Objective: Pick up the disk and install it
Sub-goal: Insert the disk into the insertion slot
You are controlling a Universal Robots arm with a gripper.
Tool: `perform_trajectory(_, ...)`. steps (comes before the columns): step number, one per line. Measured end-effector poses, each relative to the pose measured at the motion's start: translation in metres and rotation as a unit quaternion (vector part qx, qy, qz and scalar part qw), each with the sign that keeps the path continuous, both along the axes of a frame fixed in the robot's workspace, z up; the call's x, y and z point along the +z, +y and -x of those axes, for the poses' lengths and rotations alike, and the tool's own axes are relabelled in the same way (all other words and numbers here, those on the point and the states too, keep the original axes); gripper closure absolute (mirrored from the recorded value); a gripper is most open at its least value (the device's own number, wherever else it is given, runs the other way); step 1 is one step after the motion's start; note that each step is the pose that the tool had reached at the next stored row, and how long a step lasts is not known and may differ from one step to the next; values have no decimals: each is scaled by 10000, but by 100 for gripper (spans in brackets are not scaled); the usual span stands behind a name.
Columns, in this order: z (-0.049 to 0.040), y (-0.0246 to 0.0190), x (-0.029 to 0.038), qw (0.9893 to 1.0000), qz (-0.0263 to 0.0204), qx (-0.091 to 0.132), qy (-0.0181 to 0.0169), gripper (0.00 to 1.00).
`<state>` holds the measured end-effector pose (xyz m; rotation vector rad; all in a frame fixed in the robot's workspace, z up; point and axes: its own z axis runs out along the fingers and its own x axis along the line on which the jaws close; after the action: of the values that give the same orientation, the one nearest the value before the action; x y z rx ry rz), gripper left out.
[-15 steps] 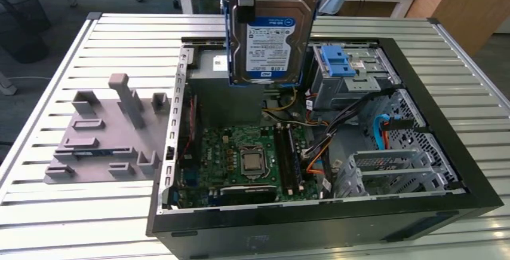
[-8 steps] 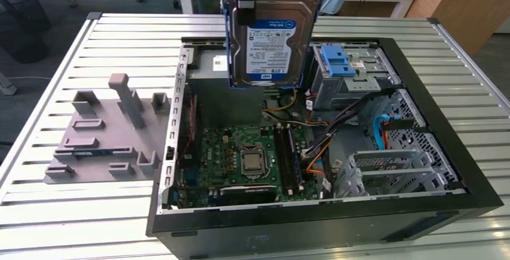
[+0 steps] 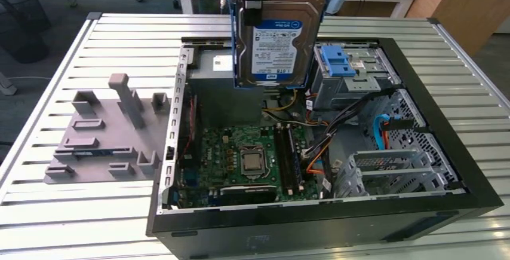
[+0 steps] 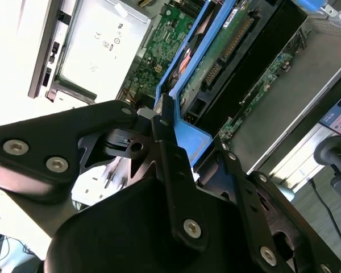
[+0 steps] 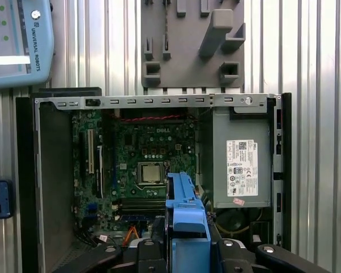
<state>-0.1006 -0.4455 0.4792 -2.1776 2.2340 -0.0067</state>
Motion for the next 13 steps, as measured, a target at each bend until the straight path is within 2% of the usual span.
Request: perform_trajectory(13, -34, 0, -1, 10000, 0, 0, 0, 64)
